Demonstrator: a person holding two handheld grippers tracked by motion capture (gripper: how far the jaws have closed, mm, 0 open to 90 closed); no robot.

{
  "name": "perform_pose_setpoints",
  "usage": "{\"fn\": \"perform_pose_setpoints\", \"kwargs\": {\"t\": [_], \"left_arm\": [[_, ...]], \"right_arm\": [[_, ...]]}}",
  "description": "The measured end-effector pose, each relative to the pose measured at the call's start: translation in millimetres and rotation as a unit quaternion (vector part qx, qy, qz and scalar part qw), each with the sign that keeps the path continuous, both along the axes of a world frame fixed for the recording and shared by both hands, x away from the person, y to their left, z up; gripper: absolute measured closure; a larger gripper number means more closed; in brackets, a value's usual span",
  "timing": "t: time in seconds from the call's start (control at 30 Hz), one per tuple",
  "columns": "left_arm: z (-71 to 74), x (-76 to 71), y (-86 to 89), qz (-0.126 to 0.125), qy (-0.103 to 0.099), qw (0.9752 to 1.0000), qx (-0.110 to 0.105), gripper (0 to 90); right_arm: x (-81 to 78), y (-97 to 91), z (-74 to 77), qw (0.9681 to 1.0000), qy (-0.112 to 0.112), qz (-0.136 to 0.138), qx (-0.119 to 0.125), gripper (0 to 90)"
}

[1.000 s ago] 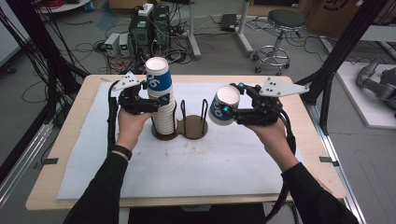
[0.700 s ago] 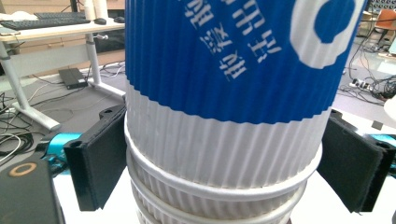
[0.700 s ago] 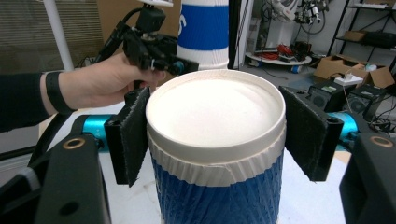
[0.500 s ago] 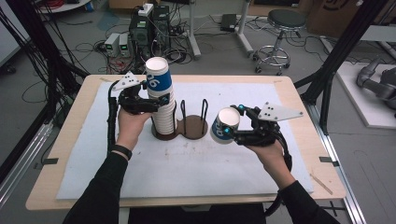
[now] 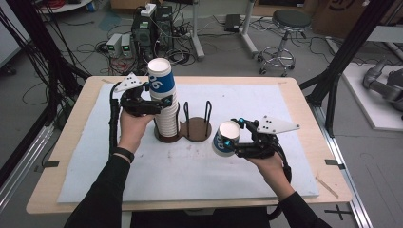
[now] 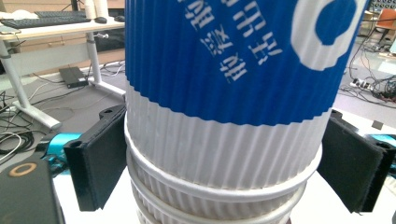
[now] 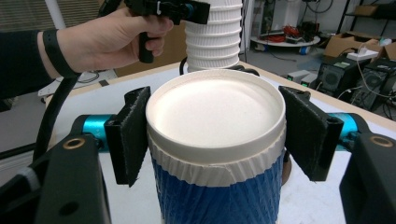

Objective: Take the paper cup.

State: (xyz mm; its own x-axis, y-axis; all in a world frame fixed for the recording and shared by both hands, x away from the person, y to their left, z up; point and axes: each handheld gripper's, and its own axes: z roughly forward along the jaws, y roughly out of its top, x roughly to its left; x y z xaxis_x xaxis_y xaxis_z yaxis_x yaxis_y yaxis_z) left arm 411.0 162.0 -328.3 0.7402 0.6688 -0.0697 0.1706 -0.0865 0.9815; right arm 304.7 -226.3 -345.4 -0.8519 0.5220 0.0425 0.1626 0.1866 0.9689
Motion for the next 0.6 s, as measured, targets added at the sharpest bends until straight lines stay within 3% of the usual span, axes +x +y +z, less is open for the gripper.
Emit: {"fn": "perform_pose_setpoints", "kwargs": {"t": [0.6], "left_arm": [[0.8,-0.9,0.5,0.002,0.0,1.0,0.004,10.8]], "right_arm": [[4.5,-5.0,-6.4,0.9999,0.015,-0.001,0.007,30.3]]}}
